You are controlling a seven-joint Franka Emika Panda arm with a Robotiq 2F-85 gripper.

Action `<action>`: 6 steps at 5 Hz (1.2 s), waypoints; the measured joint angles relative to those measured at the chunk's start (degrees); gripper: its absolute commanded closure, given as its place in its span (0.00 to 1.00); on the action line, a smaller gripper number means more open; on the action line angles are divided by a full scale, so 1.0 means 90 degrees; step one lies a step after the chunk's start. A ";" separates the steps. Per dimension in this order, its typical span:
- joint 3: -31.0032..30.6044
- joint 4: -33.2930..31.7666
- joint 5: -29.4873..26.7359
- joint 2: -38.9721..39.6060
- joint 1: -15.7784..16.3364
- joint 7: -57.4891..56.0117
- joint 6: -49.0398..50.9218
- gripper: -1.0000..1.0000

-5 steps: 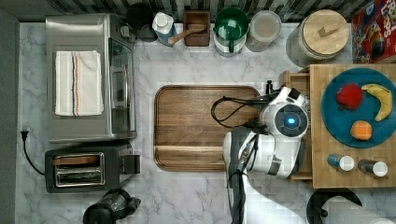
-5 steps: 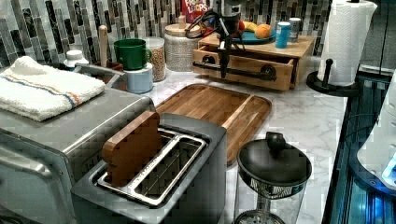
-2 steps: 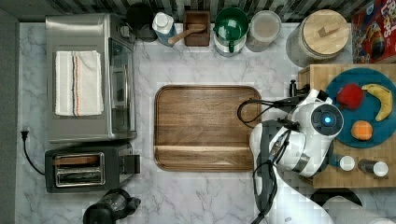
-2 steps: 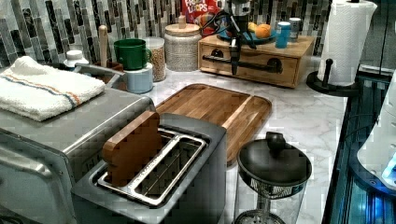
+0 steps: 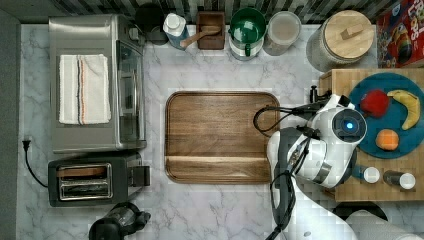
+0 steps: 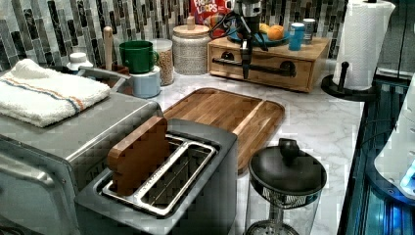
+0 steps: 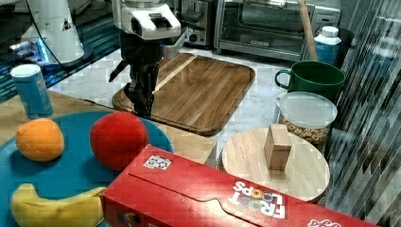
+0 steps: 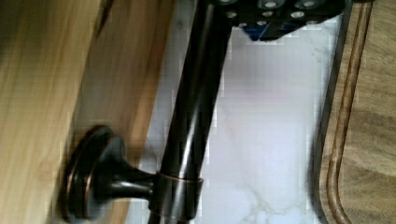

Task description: Close the drawer.

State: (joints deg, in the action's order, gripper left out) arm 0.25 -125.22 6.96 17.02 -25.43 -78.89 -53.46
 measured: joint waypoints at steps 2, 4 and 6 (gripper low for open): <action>-0.0009 0.0000 0.0013 0.0003 -0.0005 0.0000 0.0003 1.00; -0.0008 0.0087 0.0006 0.0005 -0.0008 0.0000 0.0155 1.00; -0.0005 0.0087 -0.0027 0.0012 -0.0009 0.0000 0.0159 1.00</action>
State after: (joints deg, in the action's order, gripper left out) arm 0.20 -124.44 6.72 17.14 -25.51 -78.89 -52.04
